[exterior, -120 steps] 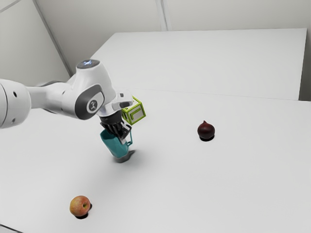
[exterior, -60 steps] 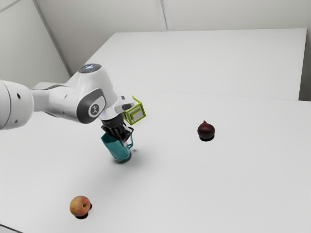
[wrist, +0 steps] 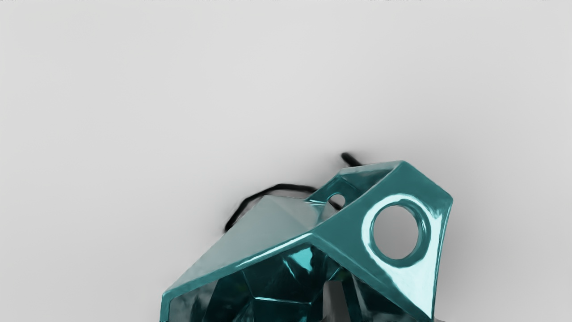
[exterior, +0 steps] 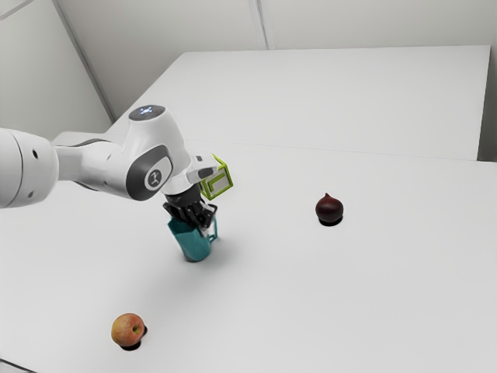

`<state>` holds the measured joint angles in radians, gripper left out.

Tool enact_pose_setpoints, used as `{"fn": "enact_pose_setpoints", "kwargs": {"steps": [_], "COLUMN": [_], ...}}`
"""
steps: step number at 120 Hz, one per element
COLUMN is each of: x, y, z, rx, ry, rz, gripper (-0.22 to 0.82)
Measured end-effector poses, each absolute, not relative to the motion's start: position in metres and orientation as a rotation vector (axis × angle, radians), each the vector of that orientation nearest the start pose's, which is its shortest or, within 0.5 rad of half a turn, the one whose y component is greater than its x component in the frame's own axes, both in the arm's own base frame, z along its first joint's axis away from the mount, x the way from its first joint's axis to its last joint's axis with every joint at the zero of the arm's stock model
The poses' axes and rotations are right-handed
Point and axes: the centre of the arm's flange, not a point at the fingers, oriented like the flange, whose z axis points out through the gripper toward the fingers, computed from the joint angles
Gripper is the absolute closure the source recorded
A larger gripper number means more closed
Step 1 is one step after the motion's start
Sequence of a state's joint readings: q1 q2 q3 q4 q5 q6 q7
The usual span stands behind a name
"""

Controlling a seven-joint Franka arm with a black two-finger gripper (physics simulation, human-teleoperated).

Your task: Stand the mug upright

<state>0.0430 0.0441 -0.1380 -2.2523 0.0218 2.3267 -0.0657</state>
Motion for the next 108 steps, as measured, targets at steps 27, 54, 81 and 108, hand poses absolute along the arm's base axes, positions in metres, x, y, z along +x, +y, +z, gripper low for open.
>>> {"fn": "enact_pose_setpoints", "kwargs": {"steps": [27,54,81,108], "x": [0.527,0.523,0.523,0.545], "y": [-0.054,-0.058,-0.065,-0.074], "z": [0.363,0.387,0.416,0.482], "rx": [-3.134,-3.129,-3.130,-3.169], "ry": [0.072,0.082,0.093,0.065], "rz": [-0.097,-0.162,-0.197,-0.183], "gripper": [0.42,0.20,0.08,0.04]}}
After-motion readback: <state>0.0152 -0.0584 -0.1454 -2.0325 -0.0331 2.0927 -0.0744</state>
